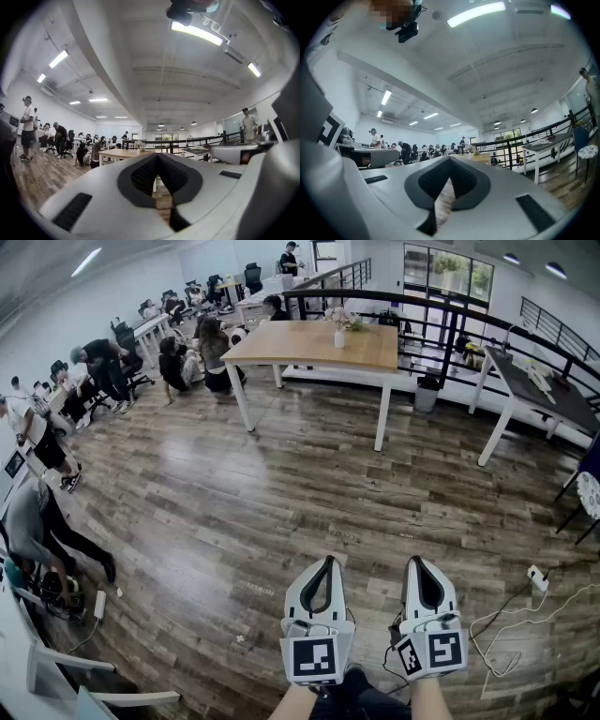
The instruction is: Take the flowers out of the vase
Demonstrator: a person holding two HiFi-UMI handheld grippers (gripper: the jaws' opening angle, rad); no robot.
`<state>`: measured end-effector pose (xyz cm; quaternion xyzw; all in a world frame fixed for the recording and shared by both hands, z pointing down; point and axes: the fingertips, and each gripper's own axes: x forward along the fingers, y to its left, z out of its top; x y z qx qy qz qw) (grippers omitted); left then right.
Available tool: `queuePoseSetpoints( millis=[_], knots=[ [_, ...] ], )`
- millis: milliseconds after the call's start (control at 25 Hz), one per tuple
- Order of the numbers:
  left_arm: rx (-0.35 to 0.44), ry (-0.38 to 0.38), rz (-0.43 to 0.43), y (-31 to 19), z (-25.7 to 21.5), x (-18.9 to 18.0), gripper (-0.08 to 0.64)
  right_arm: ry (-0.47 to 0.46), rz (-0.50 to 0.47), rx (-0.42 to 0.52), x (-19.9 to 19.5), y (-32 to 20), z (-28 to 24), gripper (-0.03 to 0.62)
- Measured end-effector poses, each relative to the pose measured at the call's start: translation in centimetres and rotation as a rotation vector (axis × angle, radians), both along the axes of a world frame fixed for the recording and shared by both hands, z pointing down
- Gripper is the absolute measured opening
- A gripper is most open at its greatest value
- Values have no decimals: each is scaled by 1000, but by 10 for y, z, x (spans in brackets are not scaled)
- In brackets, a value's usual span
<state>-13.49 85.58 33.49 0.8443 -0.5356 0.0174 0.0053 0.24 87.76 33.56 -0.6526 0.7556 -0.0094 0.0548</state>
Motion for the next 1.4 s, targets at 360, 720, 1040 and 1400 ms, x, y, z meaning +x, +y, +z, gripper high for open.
queuePoseSetpoints(
  millis=[360, 720, 1040, 1400],
  knots=[
    [7, -9, -12, 1, 1, 3, 32, -6, -5, -6, 8, 1, 4, -9],
    [-10, -10, -31, 6, 10, 16, 32, -23, -41, -37, 23, 1, 17, -8],
    [-24, -15, -89, 15, 16, 11, 32, -27, -63, -46, 32, 3, 25, -9],
    [-28, -13, -107, 2, 18, -3, 32, -43, -72, -53, 21, -11, 25, -8]
  ],
)
